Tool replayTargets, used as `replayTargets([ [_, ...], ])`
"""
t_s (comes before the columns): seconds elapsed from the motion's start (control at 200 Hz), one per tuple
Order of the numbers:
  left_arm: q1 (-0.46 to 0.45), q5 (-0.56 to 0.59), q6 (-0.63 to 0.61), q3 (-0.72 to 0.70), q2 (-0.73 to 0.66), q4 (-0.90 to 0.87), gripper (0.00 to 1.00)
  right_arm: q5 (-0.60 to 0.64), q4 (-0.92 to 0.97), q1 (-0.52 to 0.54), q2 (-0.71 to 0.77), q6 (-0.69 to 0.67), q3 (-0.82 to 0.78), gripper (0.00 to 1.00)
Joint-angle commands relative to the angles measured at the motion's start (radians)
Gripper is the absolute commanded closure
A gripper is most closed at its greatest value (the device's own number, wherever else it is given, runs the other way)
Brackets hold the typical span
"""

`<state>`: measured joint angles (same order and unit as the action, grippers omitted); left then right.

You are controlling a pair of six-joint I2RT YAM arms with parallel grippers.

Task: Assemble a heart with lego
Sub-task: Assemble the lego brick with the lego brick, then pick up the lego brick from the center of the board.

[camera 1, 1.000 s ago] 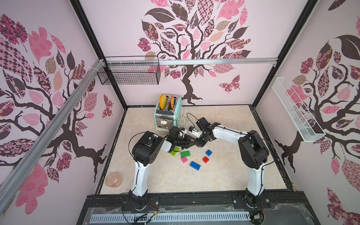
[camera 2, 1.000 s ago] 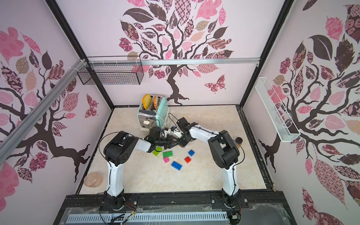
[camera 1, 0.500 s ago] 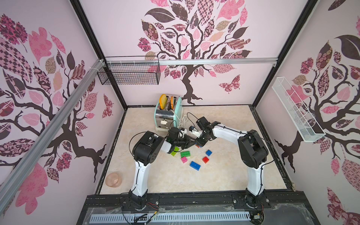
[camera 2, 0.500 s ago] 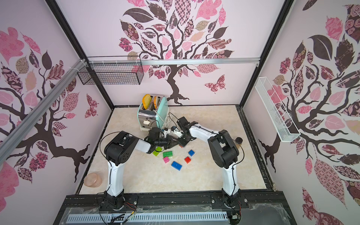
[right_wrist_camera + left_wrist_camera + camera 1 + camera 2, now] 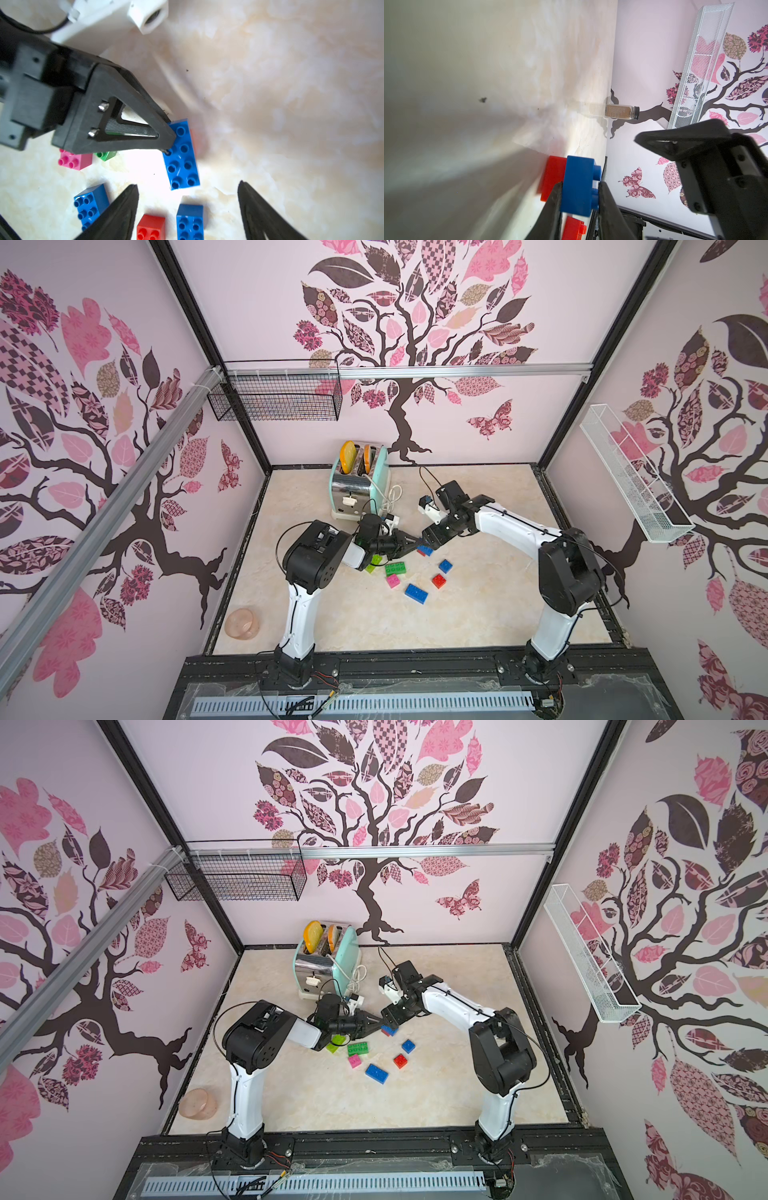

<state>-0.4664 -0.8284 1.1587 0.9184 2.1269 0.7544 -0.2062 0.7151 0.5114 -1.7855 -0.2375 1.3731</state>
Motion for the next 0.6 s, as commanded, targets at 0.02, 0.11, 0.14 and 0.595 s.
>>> replayTargets([
  [0.02, 0.004, 0.02, -0.016, -0.031, -0.002, -0.045, 0.74, 0.041, 0.064, -0.005, 0.029, 0.095, -0.045, 0.22],
  [0.11, 0.012, 0.019, -0.008, -0.044, 0.001, -0.03, 0.74, 0.051, 0.076, -0.01, 0.033, 0.125, -0.069, 0.23],
  [0.14, 0.015, 0.018, -0.005, -0.044, 0.001, -0.023, 0.74, 0.056, 0.073, -0.009, 0.035, 0.14, -0.084, 0.23],
  [0.595, 0.041, 0.011, 0.022, -0.064, -0.008, 0.022, 0.73, 0.052, -0.086, 0.306, 0.159, 0.083, -0.266, 0.26],
])
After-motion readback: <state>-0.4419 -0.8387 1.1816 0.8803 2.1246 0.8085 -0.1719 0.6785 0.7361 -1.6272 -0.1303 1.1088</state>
